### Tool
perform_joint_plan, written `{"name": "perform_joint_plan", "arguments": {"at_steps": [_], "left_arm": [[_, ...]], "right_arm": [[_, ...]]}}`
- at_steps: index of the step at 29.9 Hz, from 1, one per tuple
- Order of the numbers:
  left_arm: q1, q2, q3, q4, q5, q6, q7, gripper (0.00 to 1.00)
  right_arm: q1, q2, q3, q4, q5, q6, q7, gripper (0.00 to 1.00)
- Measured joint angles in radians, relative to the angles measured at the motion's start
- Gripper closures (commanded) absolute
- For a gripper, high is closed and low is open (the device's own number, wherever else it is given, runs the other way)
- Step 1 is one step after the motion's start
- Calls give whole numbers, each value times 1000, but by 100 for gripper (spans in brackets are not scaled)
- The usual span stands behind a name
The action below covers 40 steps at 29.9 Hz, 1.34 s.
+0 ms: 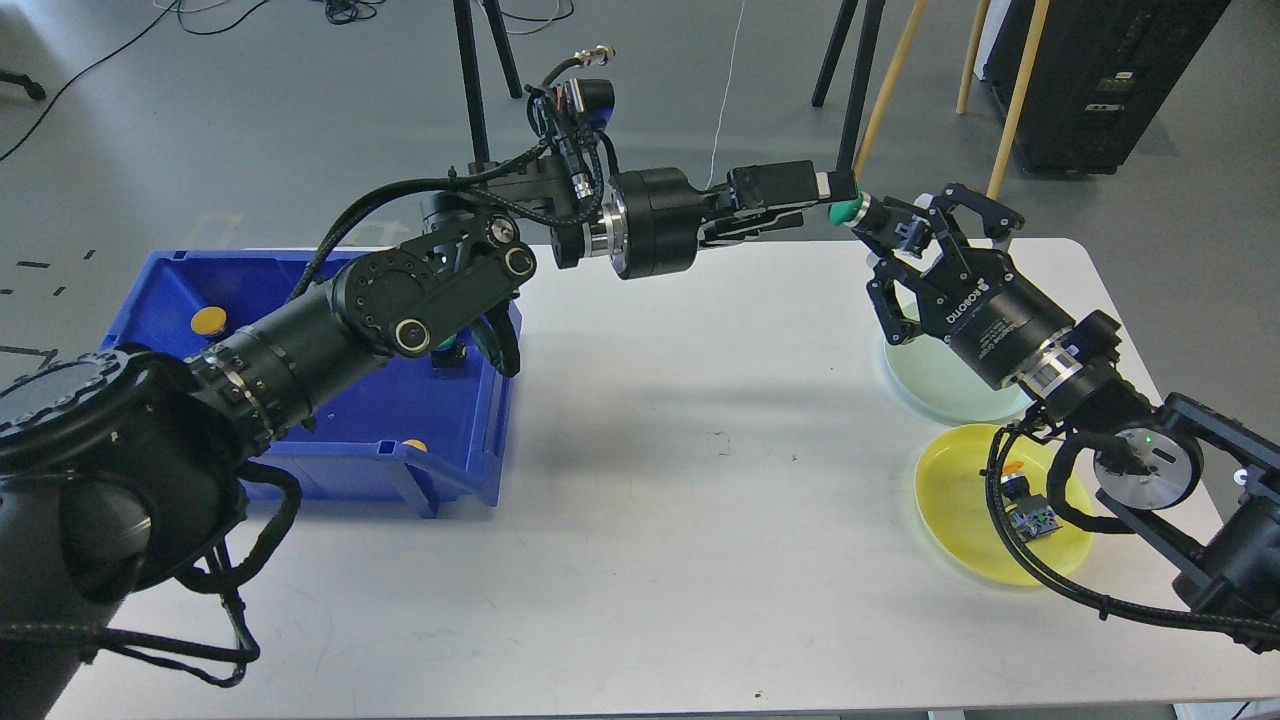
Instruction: Pass button and place on color plate
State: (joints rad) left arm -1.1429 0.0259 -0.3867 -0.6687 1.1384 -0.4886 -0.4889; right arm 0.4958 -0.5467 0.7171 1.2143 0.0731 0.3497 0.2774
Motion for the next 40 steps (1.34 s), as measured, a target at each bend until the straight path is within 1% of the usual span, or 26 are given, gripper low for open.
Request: {"name": "perform_joint_plan", "arguments": {"at_steps": [1,3,5,6,7,8,9,10,12,13,14,15,21,24,26,28,30,31,33,36,38,40], "left_arm": [[0,2,-2,3,-21,0,0,8],[0,9,-10,5,-68,0,0,8],[0,17,-23,6,-110,0,0,8],[0,23,-29,6,-124,0,0,8],[0,27,-33,6,-134,0,0,8],[1,30,-36,6,-140,0,0,7],[2,33,-38,6,-144,0,0,7],[4,35,-39,6,-145,0,0,8],[9,40,-40,6,-146,0,0,8],[14,42,-40,5,-147,0,0,8],[18,44,-40,3,-147,0,0,7],[23,49,-40,0,-147,0,0,7],[52,116,-43,-9,-199,0,0,7],[74,164,-43,-10,-290,0,0,4],[87,199,-43,-10,-364,0,0,2],[97,234,-43,-8,-453,0,0,1],[105,262,-43,-5,-547,0,0,1],[108,276,-42,-4,-598,0,0,0],[116,302,-42,0,-691,0,0,0],[125,322,-41,5,-795,0,0,0],[126,326,-41,6,-824,0,0,0],[126,325,-41,7,-833,0,0,0]], "right_arm": [[-15,3,12,-9,65,-51,0,100],[-33,8,25,-35,184,-195,1,100],[-35,26,34,-99,296,-366,-2,100],[-34,41,35,-134,326,-426,-9,100],[-30,65,35,-182,349,-485,-21,100],[-20,90,35,-238,362,-514,-40,99],[-13,109,34,-272,368,-535,-57,97],[1,127,31,-325,371,-545,-76,89],[24,154,24,-397,374,-555,-108,52],[31,163,21,-416,374,-556,-118,36],[38,170,19,-430,374,-556,-124,10],[42,173,19,-437,374,-554,-127,0],[52,176,25,-434,373,-526,-135,0],[53,165,19,-382,368,-519,-137,0],[53,150,17,-333,348,-493,-139,0],[59,114,19,-268,294,-413,-135,0],[73,62,37,-185,213,-285,-114,0],[77,40,52,-153,176,-228,-98,0],[84,-3,83,-96,77,-86,-48,0],[100,-27,99,-74,-37,81,-6,0],[122,-31,100,-76,-65,123,6,0],[140,-32,104,-80,-74,135,10,0]]}}
